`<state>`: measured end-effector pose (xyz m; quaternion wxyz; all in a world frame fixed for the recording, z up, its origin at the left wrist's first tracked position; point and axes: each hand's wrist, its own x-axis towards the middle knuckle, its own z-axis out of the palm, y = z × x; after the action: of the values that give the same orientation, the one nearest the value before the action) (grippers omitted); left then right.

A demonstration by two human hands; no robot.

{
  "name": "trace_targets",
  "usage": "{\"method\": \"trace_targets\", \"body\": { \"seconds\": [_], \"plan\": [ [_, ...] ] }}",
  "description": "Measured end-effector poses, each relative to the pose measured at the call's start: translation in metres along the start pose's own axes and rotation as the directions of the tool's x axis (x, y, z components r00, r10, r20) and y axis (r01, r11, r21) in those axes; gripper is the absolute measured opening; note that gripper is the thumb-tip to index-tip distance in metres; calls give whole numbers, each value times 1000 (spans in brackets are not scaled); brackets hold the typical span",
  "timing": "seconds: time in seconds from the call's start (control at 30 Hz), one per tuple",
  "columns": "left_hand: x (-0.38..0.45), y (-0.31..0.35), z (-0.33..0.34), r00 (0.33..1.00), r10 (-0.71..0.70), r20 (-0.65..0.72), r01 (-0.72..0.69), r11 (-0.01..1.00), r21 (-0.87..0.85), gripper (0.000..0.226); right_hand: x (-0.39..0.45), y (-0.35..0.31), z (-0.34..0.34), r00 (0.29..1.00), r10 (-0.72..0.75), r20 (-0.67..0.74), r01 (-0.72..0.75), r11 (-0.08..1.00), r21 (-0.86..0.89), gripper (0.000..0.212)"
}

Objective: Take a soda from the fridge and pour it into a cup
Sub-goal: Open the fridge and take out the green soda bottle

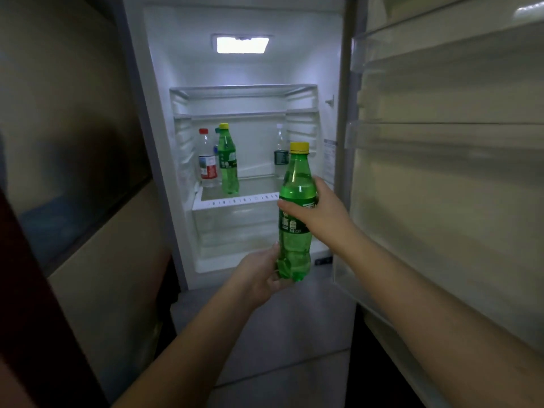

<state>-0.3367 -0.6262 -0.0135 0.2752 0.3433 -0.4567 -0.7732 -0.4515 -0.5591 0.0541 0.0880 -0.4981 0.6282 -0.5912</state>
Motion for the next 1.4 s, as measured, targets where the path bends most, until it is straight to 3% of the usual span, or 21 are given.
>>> {"method": "trace_targets", "body": {
  "seconds": [0.47,0.8,1.07,1.4],
  "plan": [
    [-123,-84,67,948,-77,310,53,995,85,26,-151,-33,-106,981,111,-157,-132,983,-127,58],
    [-203,-160,143,891,-111,440,39,985,168,29,-271,-56,-194,961,123,-248,-184,953,-239,60],
    [-285,-235,223,820,-221,527,99,963,249,27,-391,-75,-277,895,179,-408,-296,923,-245,63],
    [-370,-312,308,667,-369,647,176,922,343,27,-516,-107,-354,763,190,-618,-443,850,-285,60]
  ]
}}
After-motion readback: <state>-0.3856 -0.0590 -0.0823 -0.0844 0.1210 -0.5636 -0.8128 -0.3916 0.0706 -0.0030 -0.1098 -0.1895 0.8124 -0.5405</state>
